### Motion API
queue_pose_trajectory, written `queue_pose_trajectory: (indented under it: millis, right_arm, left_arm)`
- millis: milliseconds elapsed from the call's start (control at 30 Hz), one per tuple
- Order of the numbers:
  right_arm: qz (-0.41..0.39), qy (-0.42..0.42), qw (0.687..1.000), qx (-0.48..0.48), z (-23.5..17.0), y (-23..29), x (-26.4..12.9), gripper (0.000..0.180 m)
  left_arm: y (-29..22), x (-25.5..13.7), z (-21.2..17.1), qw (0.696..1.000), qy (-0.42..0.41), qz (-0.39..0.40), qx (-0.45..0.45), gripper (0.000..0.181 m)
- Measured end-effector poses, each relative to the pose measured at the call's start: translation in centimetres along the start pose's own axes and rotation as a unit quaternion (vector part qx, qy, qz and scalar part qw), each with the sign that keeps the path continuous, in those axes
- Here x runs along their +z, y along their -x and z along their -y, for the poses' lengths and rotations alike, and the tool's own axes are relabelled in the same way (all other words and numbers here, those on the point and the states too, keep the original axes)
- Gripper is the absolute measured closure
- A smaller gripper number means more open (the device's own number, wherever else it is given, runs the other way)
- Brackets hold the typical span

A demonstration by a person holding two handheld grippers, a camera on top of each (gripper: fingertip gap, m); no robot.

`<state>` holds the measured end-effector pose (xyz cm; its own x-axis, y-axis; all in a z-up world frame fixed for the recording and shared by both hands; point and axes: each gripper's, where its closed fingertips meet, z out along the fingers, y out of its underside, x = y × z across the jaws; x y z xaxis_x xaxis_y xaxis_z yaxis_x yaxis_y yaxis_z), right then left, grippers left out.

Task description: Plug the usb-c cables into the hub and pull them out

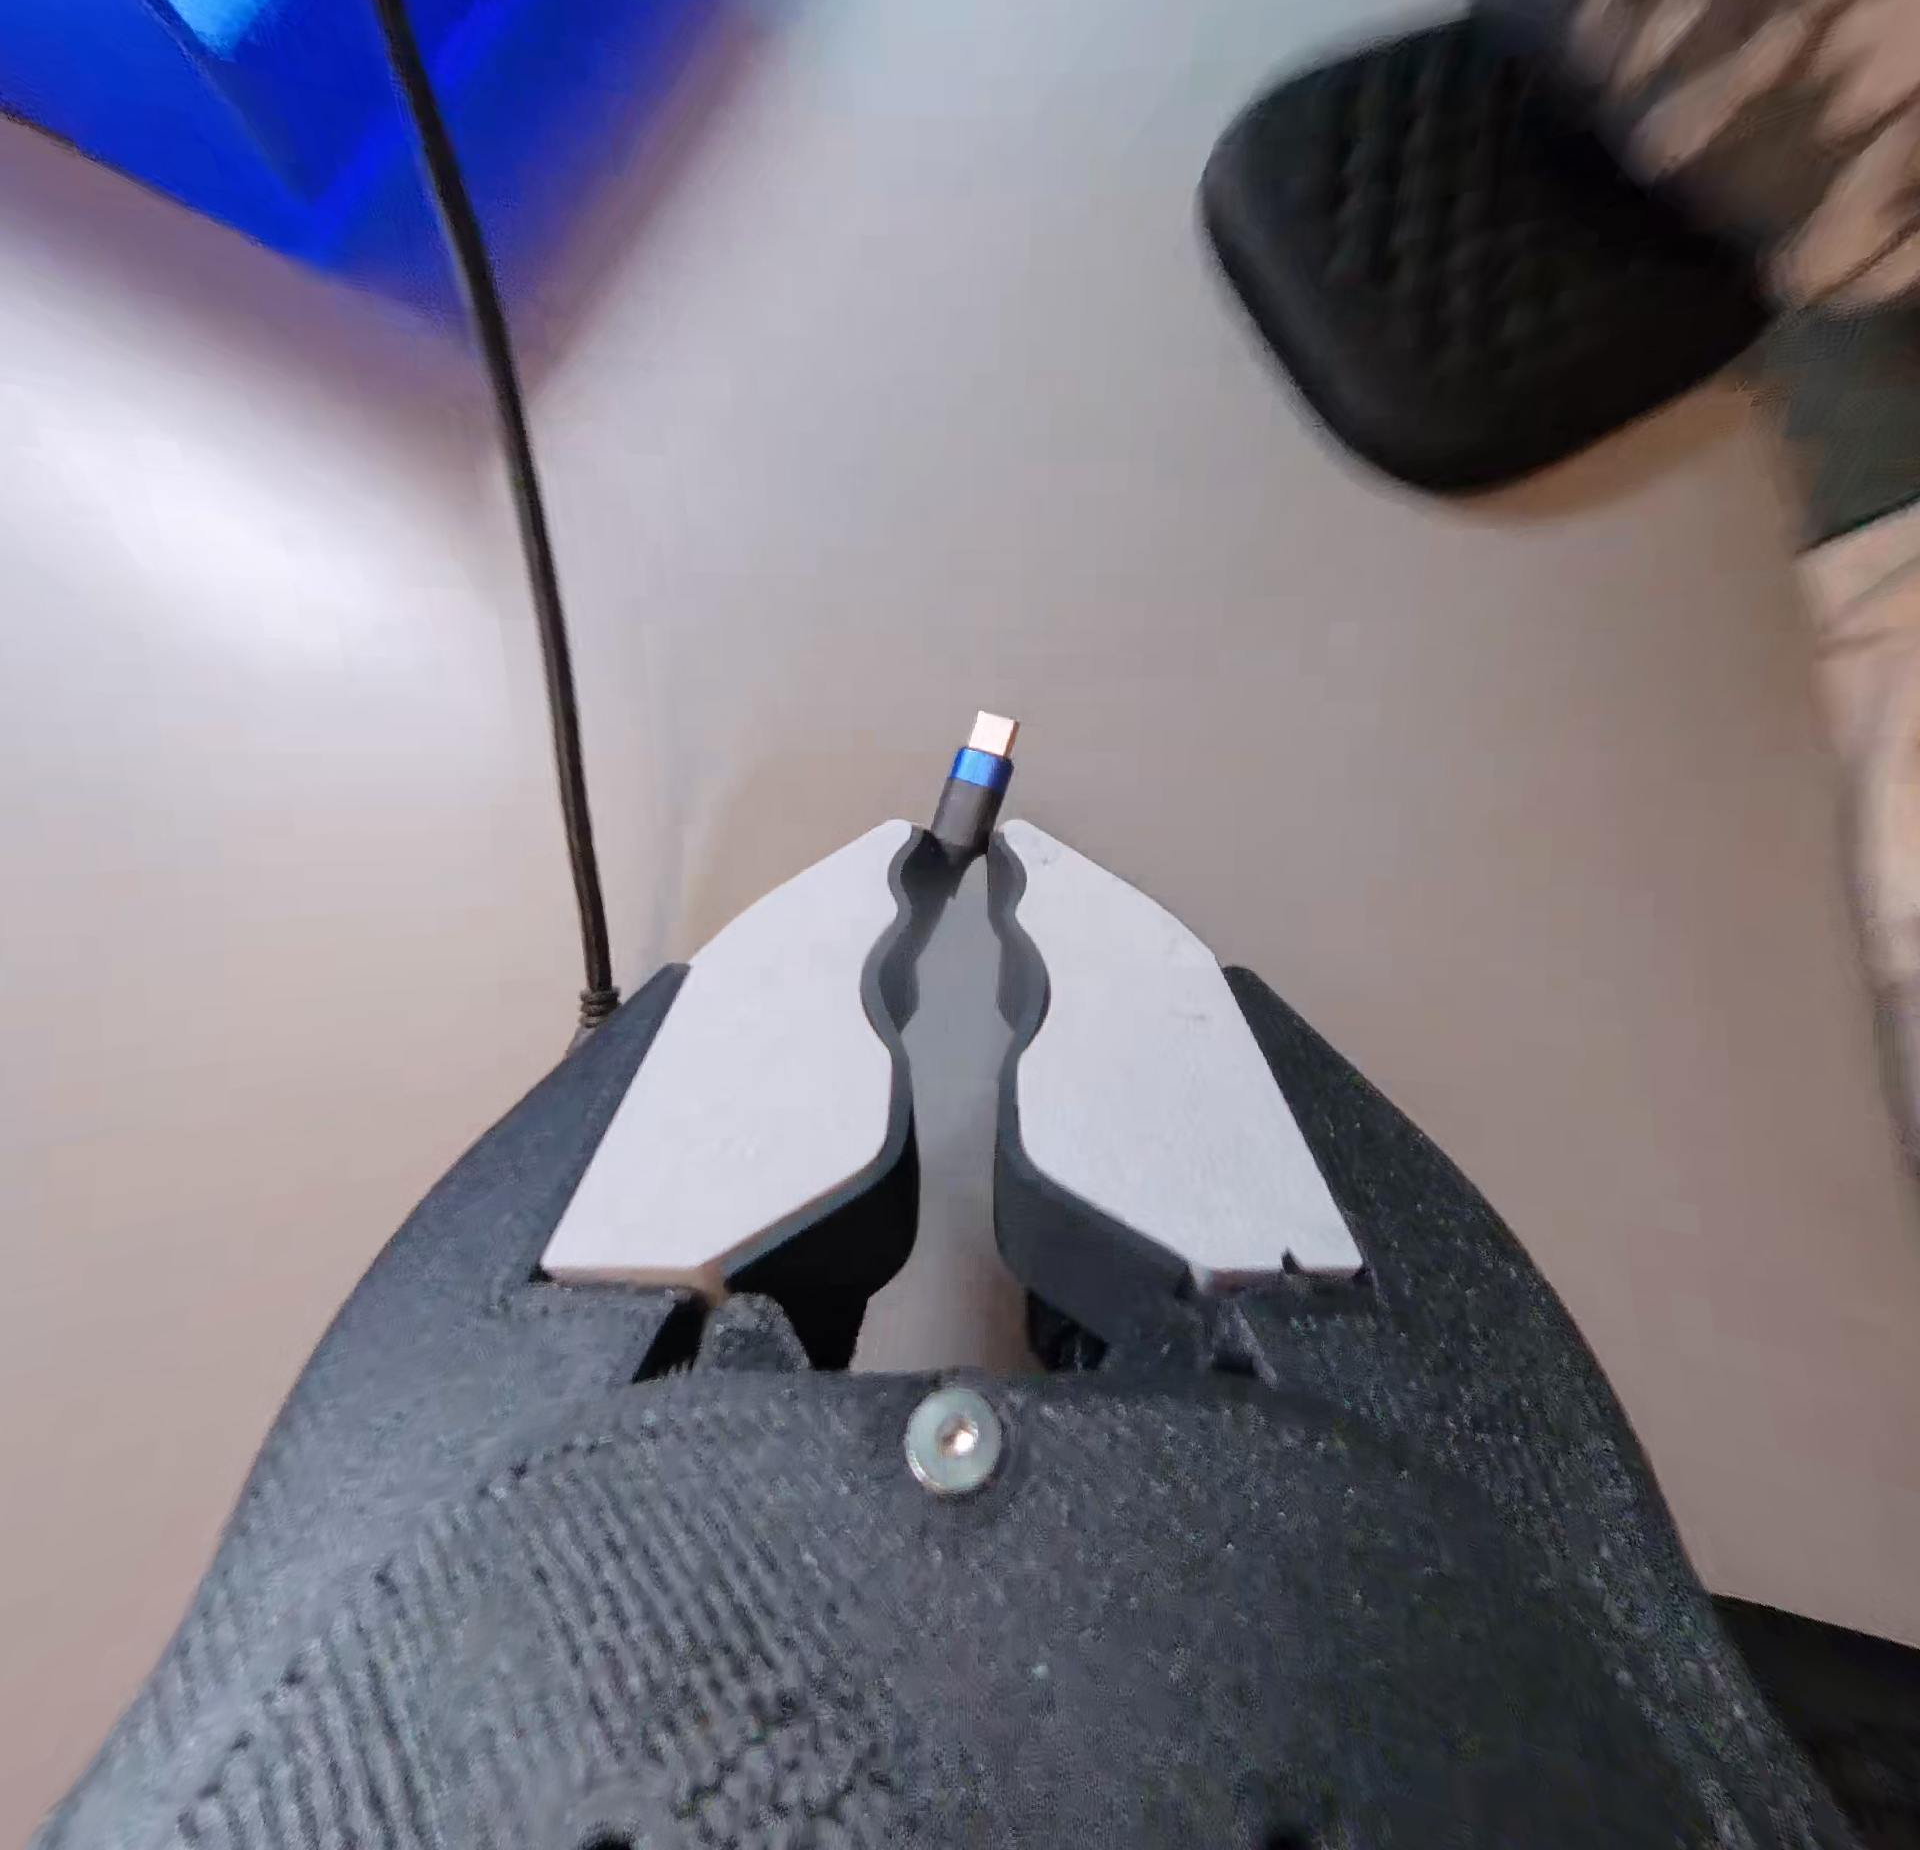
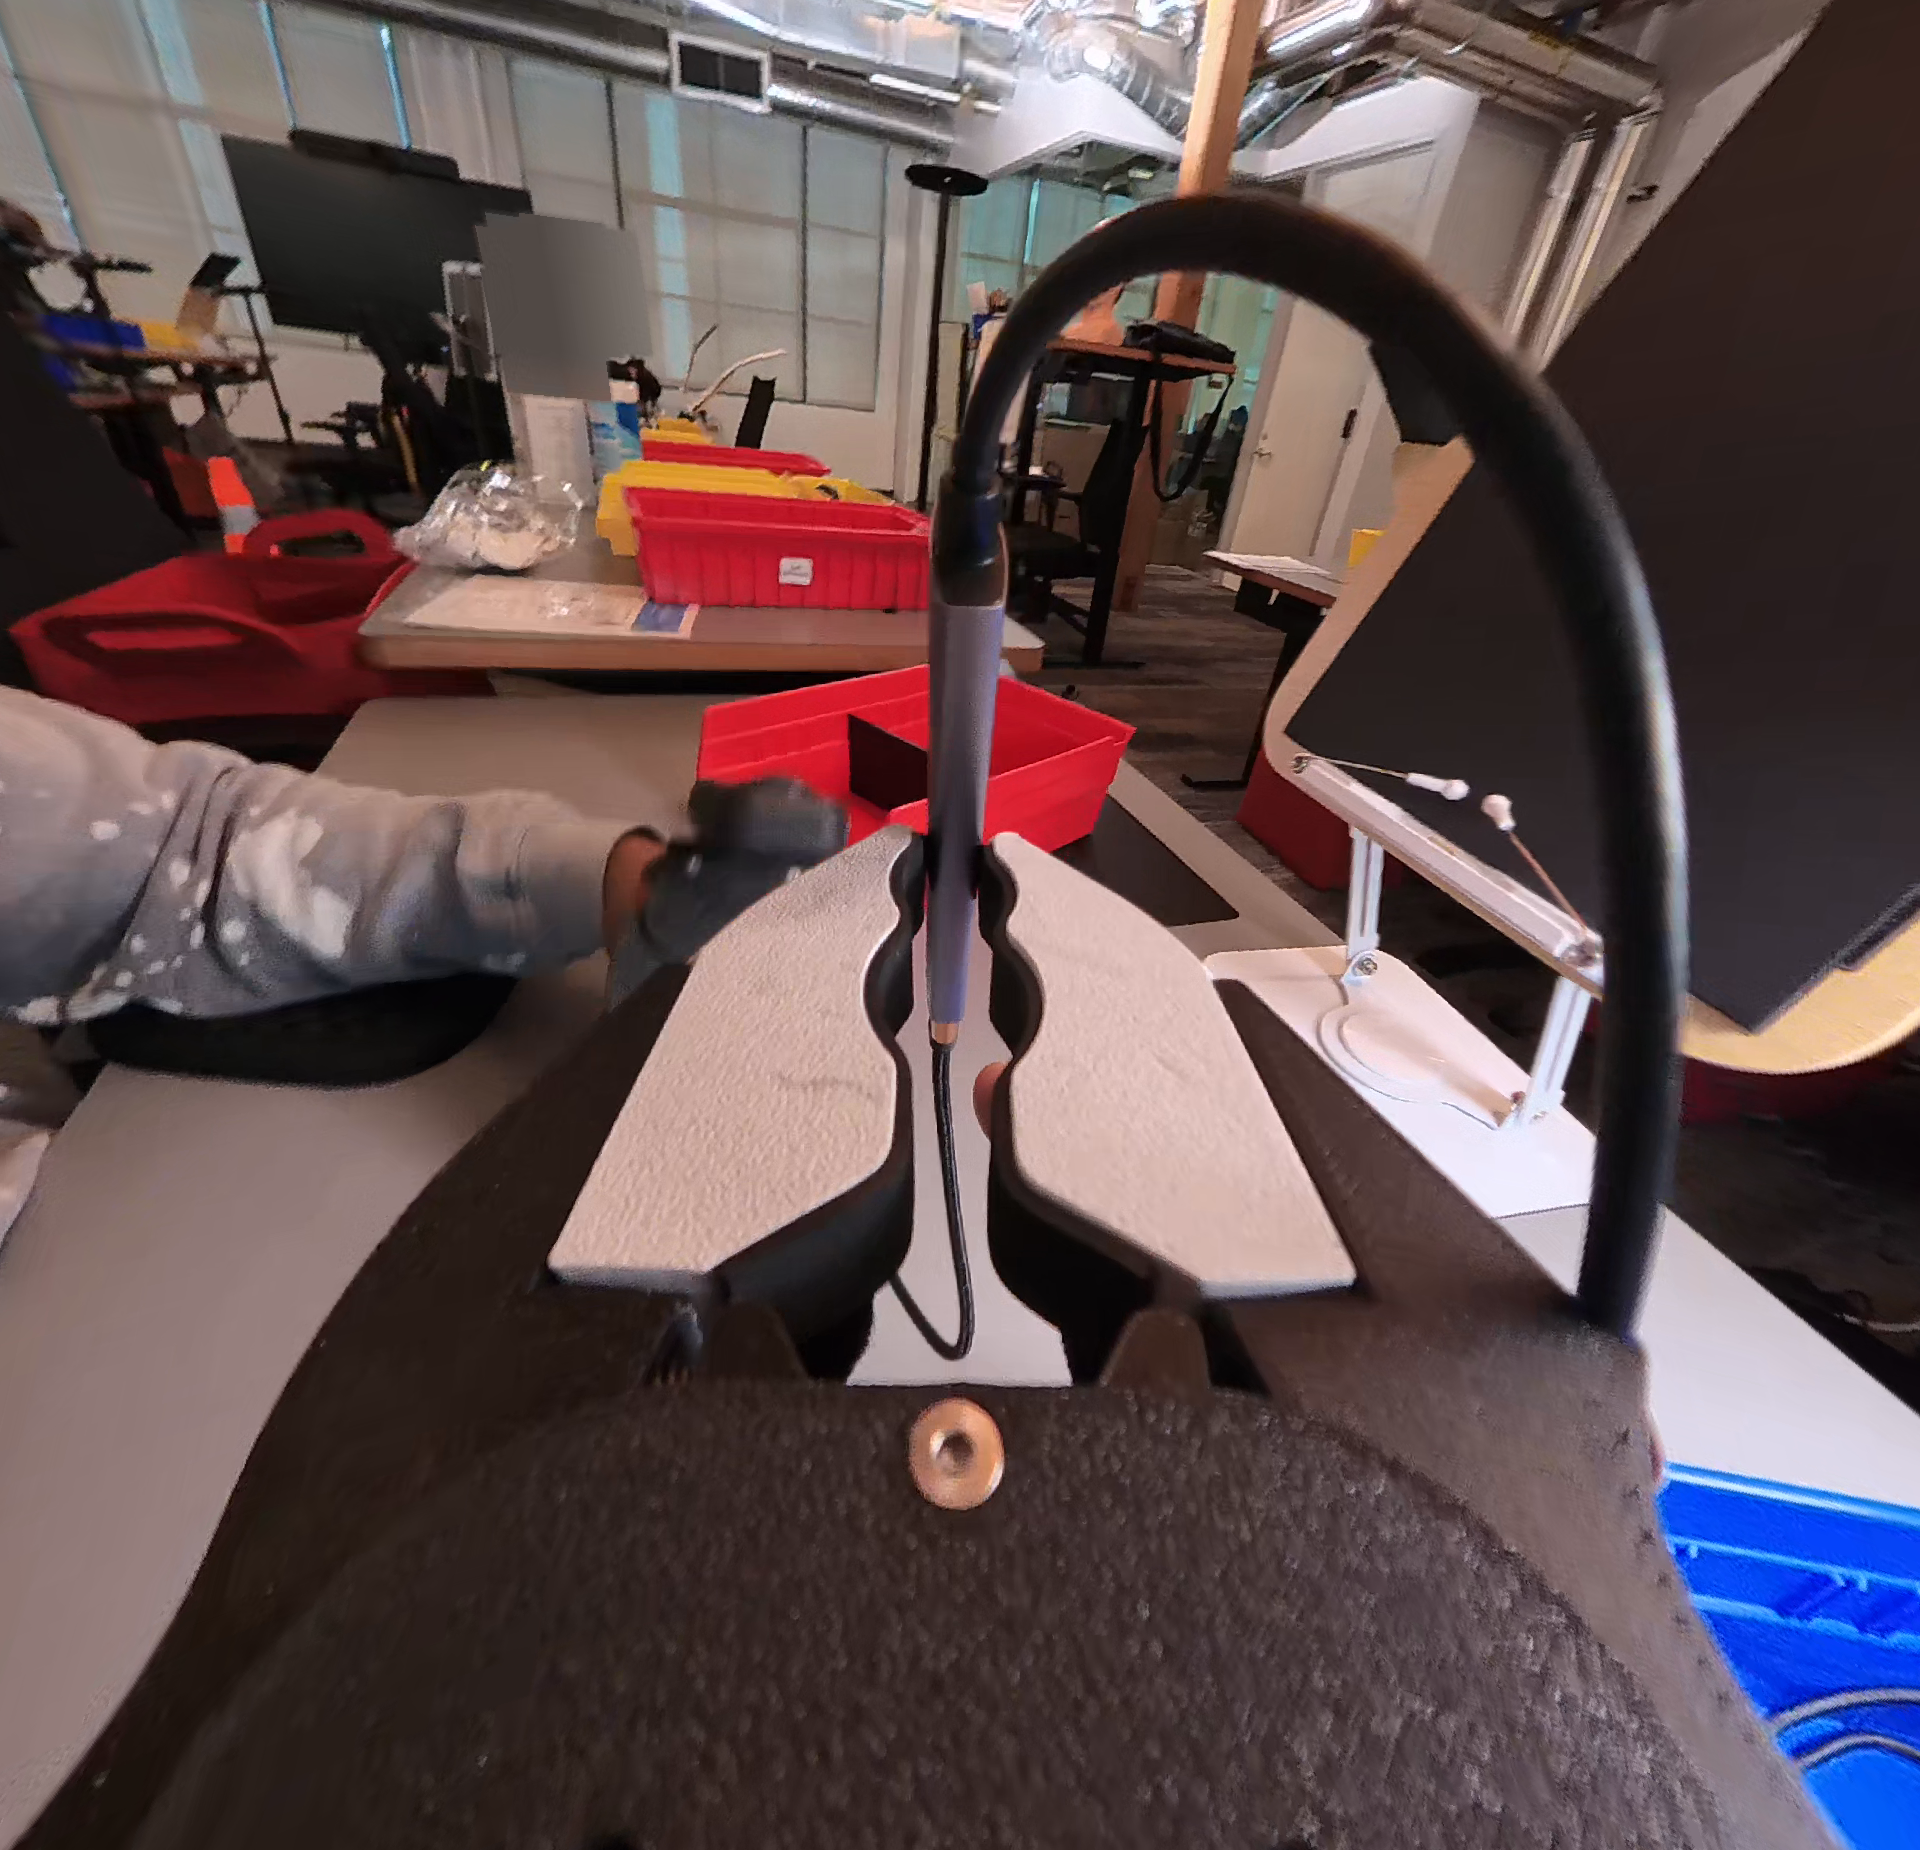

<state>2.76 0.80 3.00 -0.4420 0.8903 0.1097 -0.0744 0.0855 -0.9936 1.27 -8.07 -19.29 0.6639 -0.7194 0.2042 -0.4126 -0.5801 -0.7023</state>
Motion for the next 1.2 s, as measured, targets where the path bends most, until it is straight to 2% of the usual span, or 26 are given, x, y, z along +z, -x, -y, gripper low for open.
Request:
queue_pose_trajectory:
  millis: [33, 133, 300, 500, 733, 1200]
  right_arm:
    - [0.01, 0.008, 1.0, -0.007, -0.3, 0.4, 0.0, 0.171]
    - [0.055, 0.045, 0.997, -0.021, -1.8, 1.9, 0.4, 0.171]
    - [0.139, 0.112, 0.983, -0.046, -4.6, 5.4, 1.8, 0.171]
    - [0.179, 0.184, 0.962, -0.096, -7.4, 8.0, 3.7, 0.171]
    - [0.195, 0.222, 0.945, -0.139, -8.7, 9.7, 4.7, 0.171]
    - [0.202, 0.268, 0.925, -0.178, -10.1, 10.9, 5.1, 0.171]
  left_arm:
    - [-0.4, -1.3, 1.2, 0.999, -0.038, -0.017, -0.013, 0.17]
    - [-1.7, -5.3, 4.4, 0.988, -0.133, -0.065, -0.045, 0.17]
    - [-3.3, -8.5, 6.8, 0.967, -0.192, -0.124, -0.11, 0.17]
    - [-4.9, -8.3, 7.3, 0.951, -0.18, -0.193, -0.164, 0.17]
    - [-4.1, -7.4, 5.8, 0.941, -0.152, -0.213, -0.217, 0.17]
    - [-4.0, -5.9, 3.7, 0.943, -0.097, -0.218, -0.232, 0.171]
